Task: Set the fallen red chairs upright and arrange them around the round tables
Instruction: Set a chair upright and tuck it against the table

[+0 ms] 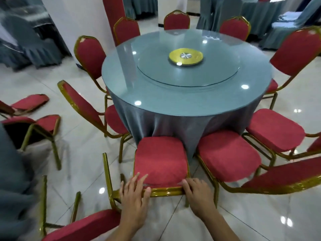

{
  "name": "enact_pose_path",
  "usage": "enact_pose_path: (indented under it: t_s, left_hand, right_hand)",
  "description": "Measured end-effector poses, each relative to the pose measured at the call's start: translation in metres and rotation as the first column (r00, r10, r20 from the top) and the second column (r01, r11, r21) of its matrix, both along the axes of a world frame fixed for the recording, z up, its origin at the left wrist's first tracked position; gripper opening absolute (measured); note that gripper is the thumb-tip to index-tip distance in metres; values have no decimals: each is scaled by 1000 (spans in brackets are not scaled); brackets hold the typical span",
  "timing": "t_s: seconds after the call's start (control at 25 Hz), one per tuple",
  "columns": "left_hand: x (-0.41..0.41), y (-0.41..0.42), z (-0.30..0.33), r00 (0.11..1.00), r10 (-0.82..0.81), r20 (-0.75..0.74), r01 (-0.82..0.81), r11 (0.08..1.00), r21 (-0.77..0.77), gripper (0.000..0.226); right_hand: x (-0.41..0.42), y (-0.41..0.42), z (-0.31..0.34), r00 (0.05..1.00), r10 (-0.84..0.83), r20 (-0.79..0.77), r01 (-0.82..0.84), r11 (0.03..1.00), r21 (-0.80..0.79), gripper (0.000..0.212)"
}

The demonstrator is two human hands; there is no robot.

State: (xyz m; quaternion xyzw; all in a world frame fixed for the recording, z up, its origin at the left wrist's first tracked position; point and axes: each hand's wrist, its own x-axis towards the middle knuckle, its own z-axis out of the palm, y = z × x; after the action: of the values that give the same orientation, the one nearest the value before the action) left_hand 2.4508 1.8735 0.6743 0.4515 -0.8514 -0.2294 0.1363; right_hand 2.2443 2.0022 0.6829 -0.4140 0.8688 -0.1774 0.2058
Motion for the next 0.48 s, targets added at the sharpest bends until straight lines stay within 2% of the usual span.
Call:
enact_pose_path:
  t_s: [0.08,0.2,0.28,0.48]
  left_hand:
    - [0,-17,-3,1000,-8,-14,8,1000,1,50]
    - [-5,-43,1,998,-61,-7,61,998,-27,51]
    - [-14,-69,4,994,-111,5,112,993,-24,51]
    - [-42,-143,4,970,-240,38,238,970,53,58]
  right_hand:
    - [6,-8,-9,998,-65,-11,64,996,-57,48]
    - [21,-20,-15,982,-179,-66,168,975,-145,34]
    - [21,-41,-10,966,-246,-85,227,956,-185,33]
    - [11,-94,-12,931,-363,-32,354,921,-160,52]
